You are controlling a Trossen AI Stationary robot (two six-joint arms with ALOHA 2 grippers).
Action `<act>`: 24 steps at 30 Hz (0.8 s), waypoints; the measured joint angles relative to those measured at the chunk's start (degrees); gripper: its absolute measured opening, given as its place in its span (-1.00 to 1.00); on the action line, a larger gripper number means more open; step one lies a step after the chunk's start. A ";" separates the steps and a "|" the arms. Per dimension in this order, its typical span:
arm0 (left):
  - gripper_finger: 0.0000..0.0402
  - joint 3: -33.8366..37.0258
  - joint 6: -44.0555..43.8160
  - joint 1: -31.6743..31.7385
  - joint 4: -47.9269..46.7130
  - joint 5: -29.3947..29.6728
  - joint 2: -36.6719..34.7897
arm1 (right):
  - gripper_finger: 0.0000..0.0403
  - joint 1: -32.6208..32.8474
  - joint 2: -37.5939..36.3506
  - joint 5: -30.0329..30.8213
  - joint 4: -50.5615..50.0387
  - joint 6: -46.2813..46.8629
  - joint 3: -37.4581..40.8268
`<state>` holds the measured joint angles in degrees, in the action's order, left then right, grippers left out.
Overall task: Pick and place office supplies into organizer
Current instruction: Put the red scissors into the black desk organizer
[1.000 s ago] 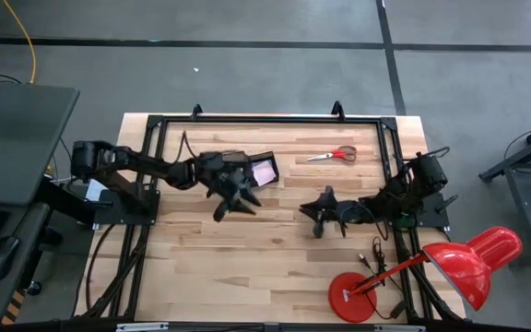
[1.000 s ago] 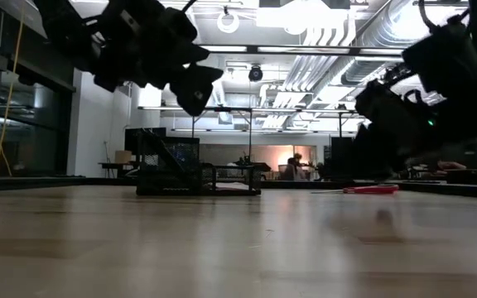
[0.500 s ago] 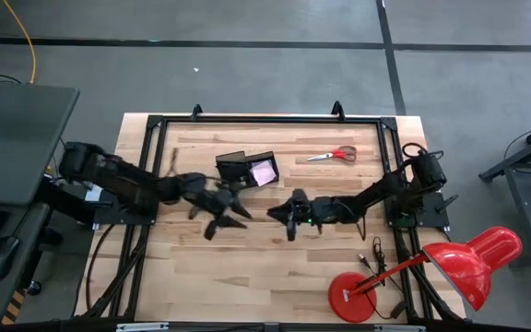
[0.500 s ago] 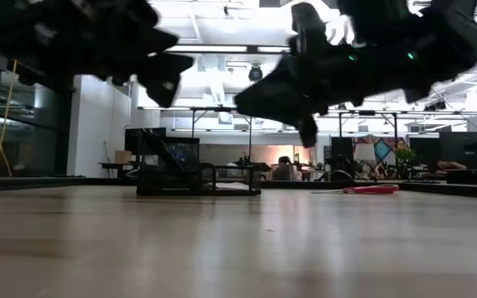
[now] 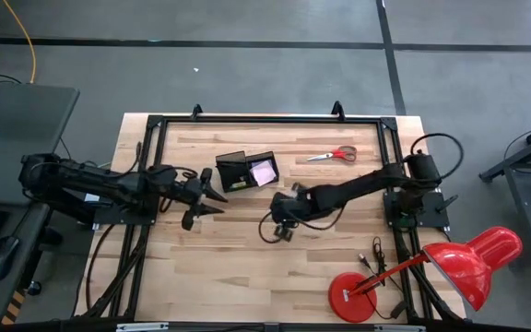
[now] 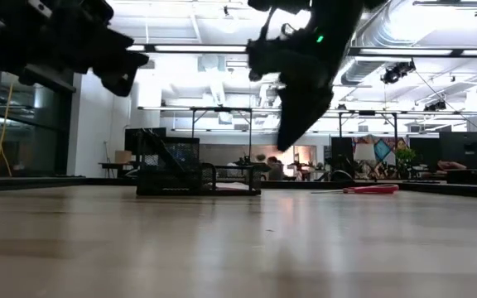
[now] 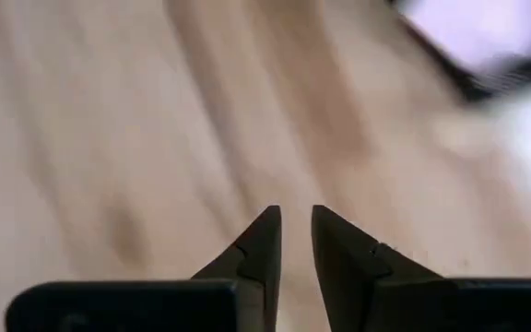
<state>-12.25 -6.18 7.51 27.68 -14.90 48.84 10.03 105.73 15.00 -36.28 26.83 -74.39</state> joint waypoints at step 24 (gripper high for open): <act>-0.28 -0.04 1.37 0.00 -7.18 3.57 -0.98 | -0.71 -25.86 -21.35 -12.40 -11.72 -16.52 15.32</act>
<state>-12.29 -4.81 7.51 20.50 -11.33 47.86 -15.84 84.38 2.60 -48.00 10.31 -59.07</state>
